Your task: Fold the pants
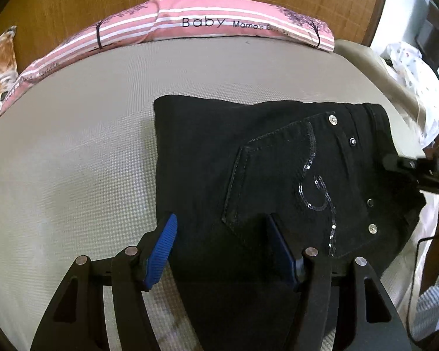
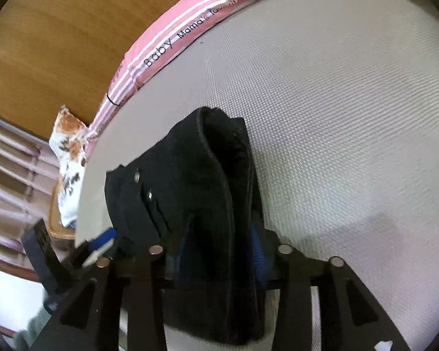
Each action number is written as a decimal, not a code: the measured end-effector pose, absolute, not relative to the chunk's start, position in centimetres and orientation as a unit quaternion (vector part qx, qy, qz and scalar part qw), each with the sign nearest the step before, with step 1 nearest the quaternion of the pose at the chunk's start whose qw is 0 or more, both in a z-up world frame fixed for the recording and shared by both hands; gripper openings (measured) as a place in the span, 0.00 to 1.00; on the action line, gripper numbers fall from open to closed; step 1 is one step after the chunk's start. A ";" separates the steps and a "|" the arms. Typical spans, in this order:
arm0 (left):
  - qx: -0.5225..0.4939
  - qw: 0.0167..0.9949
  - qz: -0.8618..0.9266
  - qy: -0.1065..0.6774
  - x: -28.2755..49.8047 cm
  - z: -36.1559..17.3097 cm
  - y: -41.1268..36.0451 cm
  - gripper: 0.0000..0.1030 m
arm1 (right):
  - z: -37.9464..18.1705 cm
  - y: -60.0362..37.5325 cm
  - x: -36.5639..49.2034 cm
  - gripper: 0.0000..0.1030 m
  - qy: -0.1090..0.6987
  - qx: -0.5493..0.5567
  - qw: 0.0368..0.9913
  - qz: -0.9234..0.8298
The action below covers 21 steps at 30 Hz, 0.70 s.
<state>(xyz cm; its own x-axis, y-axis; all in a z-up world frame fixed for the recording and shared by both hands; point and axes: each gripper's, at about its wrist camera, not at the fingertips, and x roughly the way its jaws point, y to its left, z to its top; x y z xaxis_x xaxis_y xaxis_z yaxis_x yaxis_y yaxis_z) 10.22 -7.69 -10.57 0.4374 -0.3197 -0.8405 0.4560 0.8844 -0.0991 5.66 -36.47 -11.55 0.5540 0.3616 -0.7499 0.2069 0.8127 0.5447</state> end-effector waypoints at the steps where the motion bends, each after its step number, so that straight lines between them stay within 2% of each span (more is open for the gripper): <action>1: 0.069 0.843 -0.233 0.479 9.9 -10.3 -7.5 0.62 | -11.3 -36.3 4.8 0.40 0.475 0.296 0.828 0.043; 5: 0.087 0.838 -0.253 0.475 7.8 -10.0 -7.0 0.62 | -11.5 -36.2 1.9 0.39 0.480 0.292 0.826 0.041; 7: 0.095 0.835 -0.260 0.475 6.7 -10.0 -6.8 0.62 | -11.2 -35.8 1.0 0.24 0.474 0.280 0.834 0.039; 10: 0.110 0.830 -0.263 0.479 5.4 -10.6 -6.6 0.62 | -10.6 -35.3 0.3 0.16 0.471 0.265 0.841 0.025; 12: 0.104 0.827 -0.258 0.488 5.3 -11.1 -6.1 0.62 | -10.8 -35.1 0.1 0.14 0.475 0.261 0.840 0.016; 18: 0.048 0.815 -0.258 0.516 6.5 -11.9 -4.9 0.64 | -12.3 -35.7 0.6 0.15 0.485 0.274 0.831 0.009; 20: 0.042 0.816 -0.259 0.515 6.5 -11.9 -4.7 0.65 | -12.1 -35.9 0.5 0.21 0.486 0.271 0.831 0.012; 21: 0.040 0.817 -0.258 0.514 6.4 -11.7 -4.7 0.64 | -12.0 -36.1 0.4 0.27 0.485 0.274 0.830 0.006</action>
<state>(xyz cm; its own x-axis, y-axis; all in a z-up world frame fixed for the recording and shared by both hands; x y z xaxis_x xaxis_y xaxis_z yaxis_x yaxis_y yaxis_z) 6.39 -4.68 -11.71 0.3387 -0.3806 -0.8605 0.4634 0.8634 -0.1995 0.39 -36.07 -11.97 0.5290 0.2751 -0.8028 0.2564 0.8500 0.4602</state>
